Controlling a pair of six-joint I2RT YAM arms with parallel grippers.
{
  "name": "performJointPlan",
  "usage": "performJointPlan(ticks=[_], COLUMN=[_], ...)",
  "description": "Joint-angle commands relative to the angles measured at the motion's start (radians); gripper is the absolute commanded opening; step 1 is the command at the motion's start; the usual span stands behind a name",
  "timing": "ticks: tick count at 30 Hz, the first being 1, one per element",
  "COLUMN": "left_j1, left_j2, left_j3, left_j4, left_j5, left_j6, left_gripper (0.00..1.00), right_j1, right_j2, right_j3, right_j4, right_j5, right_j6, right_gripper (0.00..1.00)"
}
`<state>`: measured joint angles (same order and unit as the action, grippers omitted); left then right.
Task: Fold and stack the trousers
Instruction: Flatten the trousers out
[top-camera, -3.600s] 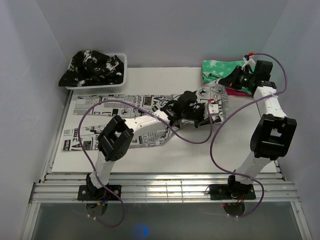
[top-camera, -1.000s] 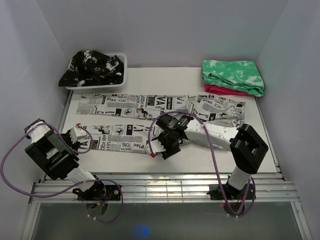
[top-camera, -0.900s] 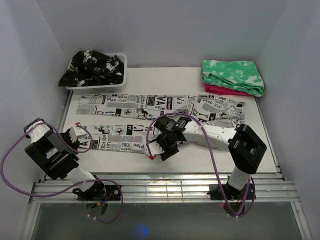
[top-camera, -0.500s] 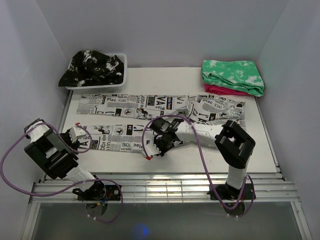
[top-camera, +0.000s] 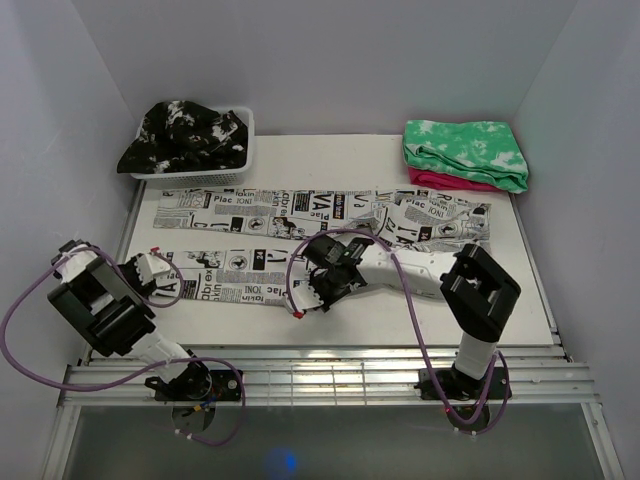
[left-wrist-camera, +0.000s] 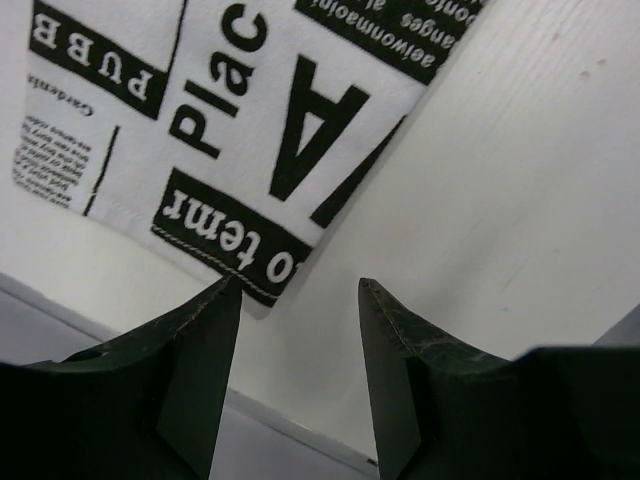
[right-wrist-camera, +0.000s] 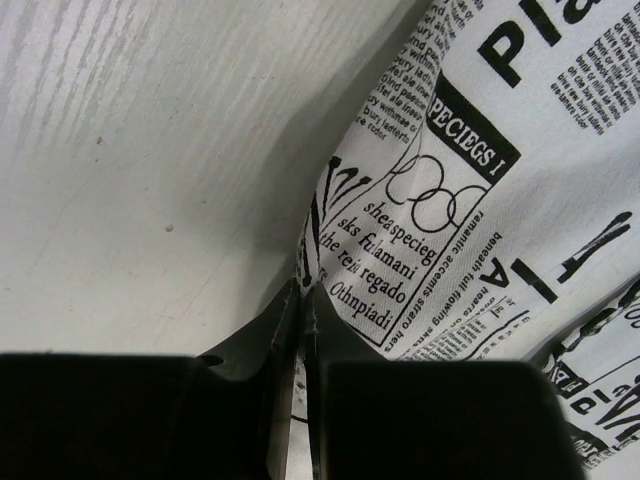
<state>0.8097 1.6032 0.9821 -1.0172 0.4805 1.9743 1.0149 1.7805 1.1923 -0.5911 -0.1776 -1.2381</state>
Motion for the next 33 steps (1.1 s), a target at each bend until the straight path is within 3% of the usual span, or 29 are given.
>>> performJointPlan(ticks=[1,6,14,17,18,21,22,28,29,33], left_j1=[0.008,0.008,0.008,0.006,0.006,0.008,0.008,0.020,0.029,0.062], left_j2=[0.024,0.081,0.064,0.052,0.044,-0.012,-0.028,-0.066,-0.087,-0.256], left_j3=[0.061,0.075,-0.032,-0.091,-0.103,-0.111,-0.096,0.243,0.265,0.198], left_j4=[0.023,0.029,0.061,0.118,0.129,0.114,0.065,-0.387,-0.388,-0.388], left_j5=[0.015,0.006,0.013,0.001,-0.003,0.006,0.018,0.196,0.222,0.159], left_j6=[0.503,0.534,0.571,0.583,0.583,0.571,0.558,0.338,0.208,0.152], left_gripper=[0.61,0.57,0.49,0.34,0.24,0.05,0.00,0.00,0.00,0.00], right_j1=[0.001,-0.015,-0.038,-0.045,-0.050,-0.062,-0.068,-0.131,-0.136,-0.150], right_j2=[-0.044,-0.043,-0.056,-0.075,-0.081,-0.113,-0.125,-0.268,-0.326,-0.469], right_j3=[-0.020,-0.020,0.000,0.001,-0.002,-0.010,-0.010,-0.075,-0.094,-0.187], right_j4=[0.010,0.023,0.019,0.025,0.028,0.043,0.048,0.088,0.097,0.099], right_j5=[0.004,-0.003,-0.014,-0.026,-0.029,-0.034,-0.039,-0.100,-0.115,-0.137], right_j6=[0.000,0.020,0.039,0.046,0.051,0.074,0.083,0.144,0.143,0.098], right_gripper=[0.08,0.08,0.08,0.08,0.08,0.08,0.08,0.08,0.08,0.08])
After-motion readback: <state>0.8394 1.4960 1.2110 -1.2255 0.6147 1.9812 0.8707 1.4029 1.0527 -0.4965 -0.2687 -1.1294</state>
